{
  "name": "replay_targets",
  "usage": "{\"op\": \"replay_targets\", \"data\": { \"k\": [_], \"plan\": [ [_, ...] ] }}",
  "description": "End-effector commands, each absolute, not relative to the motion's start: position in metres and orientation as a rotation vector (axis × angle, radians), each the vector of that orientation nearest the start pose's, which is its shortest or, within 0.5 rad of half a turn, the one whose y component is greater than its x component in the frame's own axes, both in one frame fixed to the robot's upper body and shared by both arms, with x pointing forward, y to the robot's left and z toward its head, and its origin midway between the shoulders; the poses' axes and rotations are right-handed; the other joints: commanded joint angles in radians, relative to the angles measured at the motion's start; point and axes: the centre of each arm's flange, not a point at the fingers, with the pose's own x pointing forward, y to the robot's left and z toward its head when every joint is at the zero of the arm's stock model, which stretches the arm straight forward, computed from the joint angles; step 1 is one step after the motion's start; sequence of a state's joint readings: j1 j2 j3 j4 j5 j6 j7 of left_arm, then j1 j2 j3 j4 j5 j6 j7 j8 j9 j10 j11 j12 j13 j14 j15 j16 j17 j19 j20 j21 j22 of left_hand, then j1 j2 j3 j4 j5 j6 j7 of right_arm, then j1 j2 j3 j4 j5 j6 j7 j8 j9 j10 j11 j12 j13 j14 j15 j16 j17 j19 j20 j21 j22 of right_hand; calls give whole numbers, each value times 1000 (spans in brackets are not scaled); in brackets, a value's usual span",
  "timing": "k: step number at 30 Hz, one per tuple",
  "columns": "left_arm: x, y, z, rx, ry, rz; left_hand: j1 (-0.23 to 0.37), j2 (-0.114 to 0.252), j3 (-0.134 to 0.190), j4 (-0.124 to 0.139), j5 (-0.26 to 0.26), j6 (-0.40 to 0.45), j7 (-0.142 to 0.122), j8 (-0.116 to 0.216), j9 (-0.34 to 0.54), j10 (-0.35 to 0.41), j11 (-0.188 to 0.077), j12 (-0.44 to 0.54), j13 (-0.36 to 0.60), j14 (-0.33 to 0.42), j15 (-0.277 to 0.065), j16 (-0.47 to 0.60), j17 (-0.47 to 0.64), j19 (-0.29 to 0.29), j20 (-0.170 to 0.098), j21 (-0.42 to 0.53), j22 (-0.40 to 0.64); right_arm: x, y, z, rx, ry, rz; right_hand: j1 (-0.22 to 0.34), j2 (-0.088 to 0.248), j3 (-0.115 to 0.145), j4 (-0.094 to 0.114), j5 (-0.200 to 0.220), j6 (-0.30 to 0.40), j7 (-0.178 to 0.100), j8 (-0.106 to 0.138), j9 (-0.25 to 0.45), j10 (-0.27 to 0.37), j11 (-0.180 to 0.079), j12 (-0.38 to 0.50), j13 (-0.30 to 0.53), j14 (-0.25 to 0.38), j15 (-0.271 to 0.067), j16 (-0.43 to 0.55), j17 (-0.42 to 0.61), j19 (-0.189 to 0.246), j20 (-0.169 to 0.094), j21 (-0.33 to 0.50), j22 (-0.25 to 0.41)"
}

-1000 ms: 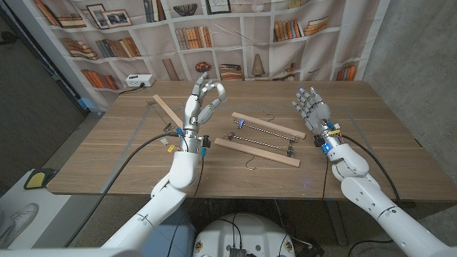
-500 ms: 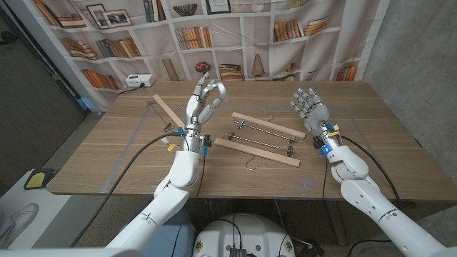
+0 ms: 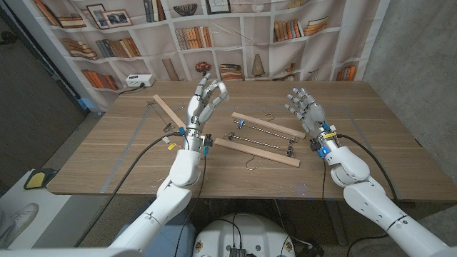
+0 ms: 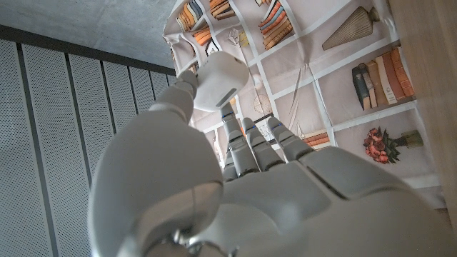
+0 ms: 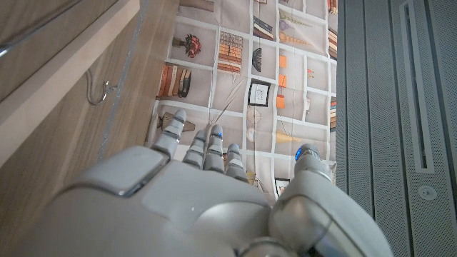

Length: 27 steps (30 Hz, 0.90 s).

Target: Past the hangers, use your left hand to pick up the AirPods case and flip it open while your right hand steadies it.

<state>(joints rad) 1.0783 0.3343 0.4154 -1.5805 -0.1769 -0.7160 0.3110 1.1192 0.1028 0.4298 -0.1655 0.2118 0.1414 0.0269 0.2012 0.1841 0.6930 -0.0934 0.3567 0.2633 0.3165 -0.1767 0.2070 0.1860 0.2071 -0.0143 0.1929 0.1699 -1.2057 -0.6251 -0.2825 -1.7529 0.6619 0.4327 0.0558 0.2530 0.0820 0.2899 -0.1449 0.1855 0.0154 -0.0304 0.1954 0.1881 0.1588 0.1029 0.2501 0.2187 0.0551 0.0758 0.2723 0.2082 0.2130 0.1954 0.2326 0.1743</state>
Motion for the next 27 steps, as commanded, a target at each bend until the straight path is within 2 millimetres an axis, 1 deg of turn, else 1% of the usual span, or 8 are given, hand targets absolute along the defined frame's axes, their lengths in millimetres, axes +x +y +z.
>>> {"op": "replay_targets", "data": {
  "k": [1,3,7,9,13,16,19,27],
  "plan": [
    [532,166,-34,-122,-1078,-205,3,6,-3,-1,11,6,0,2,1,133,-123,7,178,7,-7,5,-1,4,4,1,2,505,-237,-47,-8,-753,434,16,-4,1,1,4,-10,0,5,4,32,1,9,13,130,-23,61,30,177,8,56,14],
    [534,166,-35,-150,-1071,-228,4,6,-4,-2,11,5,0,2,1,133,-122,6,179,6,-6,4,-1,4,5,1,2,503,-236,-46,-10,-744,453,22,-1,2,1,4,-13,1,5,4,36,1,7,17,178,-26,92,51,270,3,86,17],
    [538,166,-35,-169,-1060,-247,4,6,-6,-1,12,3,0,0,1,133,-122,5,179,6,-7,4,-1,4,4,1,2,501,-236,-46,3,-726,490,38,-8,3,-6,4,-14,8,6,4,36,7,3,23,266,-10,138,74,387,3,124,16],
    [540,166,-35,-172,-1057,-253,4,7,-7,-1,12,2,0,0,1,133,-122,5,180,5,-6,4,-1,4,4,1,2,499,-236,-46,-1,-710,487,41,-9,3,-6,3,-14,8,6,4,44,16,5,24,280,-13,145,78,410,2,131,16],
    [543,166,-36,-192,-1051,-278,8,7,-8,-3,13,3,0,0,1,132,-122,3,180,5,-5,4,-1,3,4,1,2,496,-237,-46,-14,-681,507,44,-1,6,-2,4,-11,13,7,4,61,19,10,25,328,-33,172,93,437,-6,138,16],
    [544,165,-35,-193,-1049,-296,10,7,-9,-4,14,4,0,0,1,131,-122,1,180,4,-3,3,-1,2,5,0,2,496,-235,-46,-9,-661,525,56,-22,7,-11,3,2,25,11,5,105,24,25,27,350,42,171,89,435,9,130,13],
    [545,163,-34,-199,-1047,-314,12,8,-9,-4,15,3,-1,-1,1,131,-122,0,181,3,-2,3,-1,1,6,0,2,496,-234,-47,0,-636,552,50,-14,11,-1,2,11,42,12,5,127,12,31,29,369,-6,172,88,463,0,136,13],
    [547,159,-34,-222,-1045,-349,14,10,-11,-4,16,4,-2,-1,1,129,-122,-2,182,3,0,3,-1,0,6,-1,2,495,-233,-49,9,-623,580,50,-15,13,1,2,14,48,12,5,129,15,29,31,353,-7,164,92,472,-3,136,14]
  ]
}}
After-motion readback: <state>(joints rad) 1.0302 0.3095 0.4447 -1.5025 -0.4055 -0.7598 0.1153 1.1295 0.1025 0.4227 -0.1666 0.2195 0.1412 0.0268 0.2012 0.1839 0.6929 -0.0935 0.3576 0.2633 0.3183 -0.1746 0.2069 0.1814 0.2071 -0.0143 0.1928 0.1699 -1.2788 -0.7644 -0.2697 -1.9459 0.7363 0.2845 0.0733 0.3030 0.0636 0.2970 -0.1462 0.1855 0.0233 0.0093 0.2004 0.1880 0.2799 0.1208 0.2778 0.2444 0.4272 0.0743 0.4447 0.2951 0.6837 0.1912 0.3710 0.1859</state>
